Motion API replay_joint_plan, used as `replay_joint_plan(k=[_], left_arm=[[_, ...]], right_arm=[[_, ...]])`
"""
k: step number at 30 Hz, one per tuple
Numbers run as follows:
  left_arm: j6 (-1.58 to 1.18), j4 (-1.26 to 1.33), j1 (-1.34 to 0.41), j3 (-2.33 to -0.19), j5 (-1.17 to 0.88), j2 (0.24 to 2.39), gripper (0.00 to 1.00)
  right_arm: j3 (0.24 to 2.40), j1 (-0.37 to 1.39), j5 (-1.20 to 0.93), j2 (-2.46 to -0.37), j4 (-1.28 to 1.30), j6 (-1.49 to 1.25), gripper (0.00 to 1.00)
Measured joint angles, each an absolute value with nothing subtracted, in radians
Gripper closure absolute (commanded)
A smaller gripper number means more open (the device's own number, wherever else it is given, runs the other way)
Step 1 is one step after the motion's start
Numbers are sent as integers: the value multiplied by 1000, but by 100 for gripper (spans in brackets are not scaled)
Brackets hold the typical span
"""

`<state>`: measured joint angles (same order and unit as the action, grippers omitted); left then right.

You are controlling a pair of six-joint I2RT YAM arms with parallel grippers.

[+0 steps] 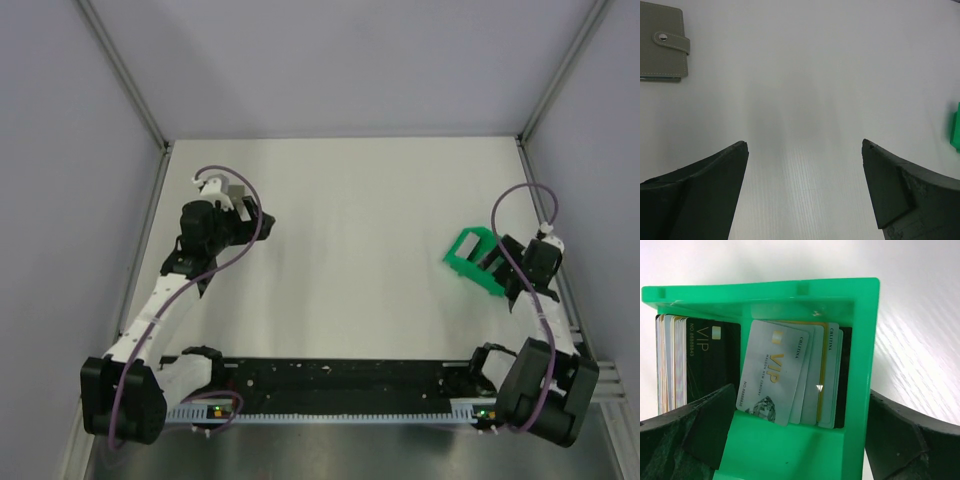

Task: Put the credit cards into the card holder
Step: Move the storage box to the center of the board.

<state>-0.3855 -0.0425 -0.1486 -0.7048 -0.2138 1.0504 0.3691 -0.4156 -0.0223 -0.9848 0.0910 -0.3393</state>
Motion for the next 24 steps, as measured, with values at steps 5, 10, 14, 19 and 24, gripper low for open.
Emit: replay_joint_plan(k=[5, 10, 14, 19, 24], left_arm=[[-386, 1, -149, -677, -248, 1050, 2], [-386, 16, -149, -659, -282, 1061, 2], [-381, 22, -149, -659, -284, 1064, 2], [-363, 22, -149, -659, -278, 1066, 2], [-352, 19, -149, -660, -245, 1066, 2]], right_arm=[[461, -416, -193, -1156, 41, -305, 1], [595, -374, -307, -1329, 61, -264, 1], [699, -283, -321, -1433, 75, -234, 1], [747, -190, -331, -1489, 74, -231, 1], [746, -173, -353, -1489, 62, -276, 1]])
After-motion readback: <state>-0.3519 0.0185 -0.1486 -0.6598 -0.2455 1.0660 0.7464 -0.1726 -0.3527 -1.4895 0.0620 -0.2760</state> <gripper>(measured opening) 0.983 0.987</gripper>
